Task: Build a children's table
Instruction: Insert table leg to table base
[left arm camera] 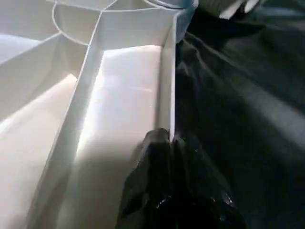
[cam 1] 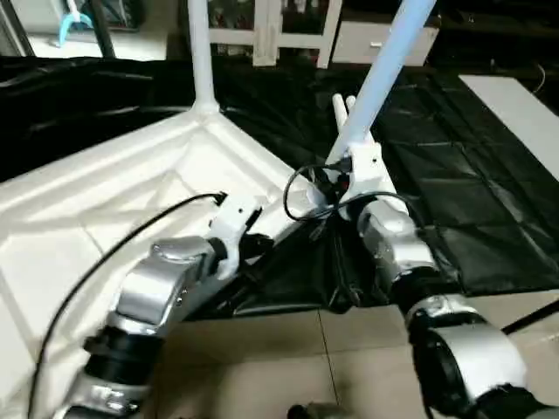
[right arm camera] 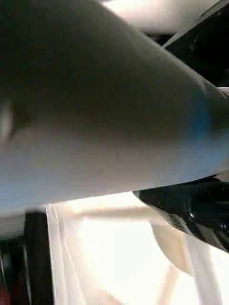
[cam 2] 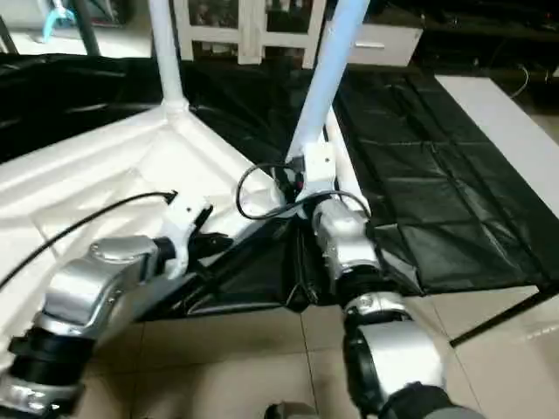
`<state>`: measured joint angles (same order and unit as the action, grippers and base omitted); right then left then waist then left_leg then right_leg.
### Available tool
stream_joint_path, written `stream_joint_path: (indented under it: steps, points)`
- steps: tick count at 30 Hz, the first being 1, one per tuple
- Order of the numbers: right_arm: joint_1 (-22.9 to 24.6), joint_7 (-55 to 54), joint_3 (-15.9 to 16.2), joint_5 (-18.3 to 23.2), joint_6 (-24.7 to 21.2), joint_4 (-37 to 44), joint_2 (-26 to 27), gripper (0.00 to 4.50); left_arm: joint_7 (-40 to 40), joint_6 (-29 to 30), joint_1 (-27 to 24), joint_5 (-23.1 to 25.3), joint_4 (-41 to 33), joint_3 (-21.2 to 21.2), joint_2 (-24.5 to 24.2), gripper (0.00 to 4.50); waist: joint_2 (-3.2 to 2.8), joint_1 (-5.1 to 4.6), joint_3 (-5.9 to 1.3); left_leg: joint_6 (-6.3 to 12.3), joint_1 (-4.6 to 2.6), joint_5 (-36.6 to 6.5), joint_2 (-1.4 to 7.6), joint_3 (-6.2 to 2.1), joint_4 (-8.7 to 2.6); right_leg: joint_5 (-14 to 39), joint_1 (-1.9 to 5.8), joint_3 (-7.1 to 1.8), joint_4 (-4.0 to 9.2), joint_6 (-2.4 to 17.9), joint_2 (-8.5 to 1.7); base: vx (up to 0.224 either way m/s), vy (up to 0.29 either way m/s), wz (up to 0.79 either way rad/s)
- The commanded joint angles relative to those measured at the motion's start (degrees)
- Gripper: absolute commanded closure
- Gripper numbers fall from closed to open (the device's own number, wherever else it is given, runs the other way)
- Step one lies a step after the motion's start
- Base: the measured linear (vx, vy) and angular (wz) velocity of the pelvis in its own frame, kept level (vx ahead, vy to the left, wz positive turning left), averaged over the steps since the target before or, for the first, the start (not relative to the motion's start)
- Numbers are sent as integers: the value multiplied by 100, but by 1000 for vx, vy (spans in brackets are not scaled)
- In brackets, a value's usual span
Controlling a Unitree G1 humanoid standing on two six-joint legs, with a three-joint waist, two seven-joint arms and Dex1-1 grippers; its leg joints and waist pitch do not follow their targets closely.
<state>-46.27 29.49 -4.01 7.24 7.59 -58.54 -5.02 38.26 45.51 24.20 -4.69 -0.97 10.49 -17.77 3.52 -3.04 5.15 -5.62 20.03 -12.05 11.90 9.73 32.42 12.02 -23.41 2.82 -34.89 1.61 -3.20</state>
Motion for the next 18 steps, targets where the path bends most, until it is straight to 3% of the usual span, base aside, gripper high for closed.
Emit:
stream_joint_path:
  steps: [1, 2, 3, 4, 7, 11, 13, 15, 18]
  points:
    - [677, 1641, 829, -166, -816, -436, 230, 261, 149, -528, 81, 153, 4, 127, -177, 450, -174, 21, -290, 716, 43, 75, 122, 29, -292, -1012, 315, -280, 273, 1674, -343, 63, 17, -3]
    - [748, 2030, 959, -203, -846, -333, 88, 261, 369, -704, 40, 139, 3, 183, -320, 450, -147, 29, -303, 944, 31, 332, 114, 46, -257, -1435, 341, -291, 241, 1779, -347, 64, 18, 0]
    - [833, 2470, 1101, -233, -882, -215, -87, 261, 655, -896, -11, 99, -10, 228, -484, 450, -140, 19, -310, 1042, 38, 455, 114, 53, -247, -1608, 354, -298, 218, 1827, -350, 61, 13, 0]
    - [904, 2863, 1192, -250, -908, -123, -237, 261, 981, -1156, -66, 34, -24, 260, -641, 450, -155, 23, -319, 1217, 26, 622, 113, 52, -226, -1828, 368, -300, 193, 1883, -355, 61, 13, 0]
    - [1028, 3605, 1305, -243, -942, 23, -565, 261, 1755, -1664, -206, -174, -67, 261, -997, 450, -155, 31, -330, 1488, -10, 799, 129, 49, -204, -1980, 369, -297, 161, 1959, -364, 17, 2, 0]
    - [1128, 4197, 1332, -226, -931, 126, -895, 261, 2177, -1841, -246, -219, 52, 273, -1373, 450, -172, 39, -331, 1465, -68, 896, 170, 47, -209, -1770, 338, -288, 151, 2072, -371, 0, 0, 0]
    - [1241, 4825, 1326, -210, -940, 254, -1216, 261, 2304, -2116, -168, -108, 426, 296, -1674, 450, -126, 68, -333, 1514, -95, 797, 154, 54, -200, -1654, 342, -280, 168, 2044, -349, 0, 0, 0]
    - [1295, 5092, 1338, -221, -951, 301, -1347, 261, 2254, -2253, -96, -40, 650, 276, -1744, 450, -141, 95, -305, 1509, -114, 590, 167, 70, -216, -1419, 311, -287, 182, 2054, -364, 0, 0, 0]
    - [1370, 5357, 1408, -247, -949, 343, -1476, 261, 2236, -2370, -11, -26, 885, 192, -1755, 450, -142, 186, -328, 1273, -159, 426, 182, 77, -231, -1058, 326, -291, 192, 2027, -375, 0, 0, 0]
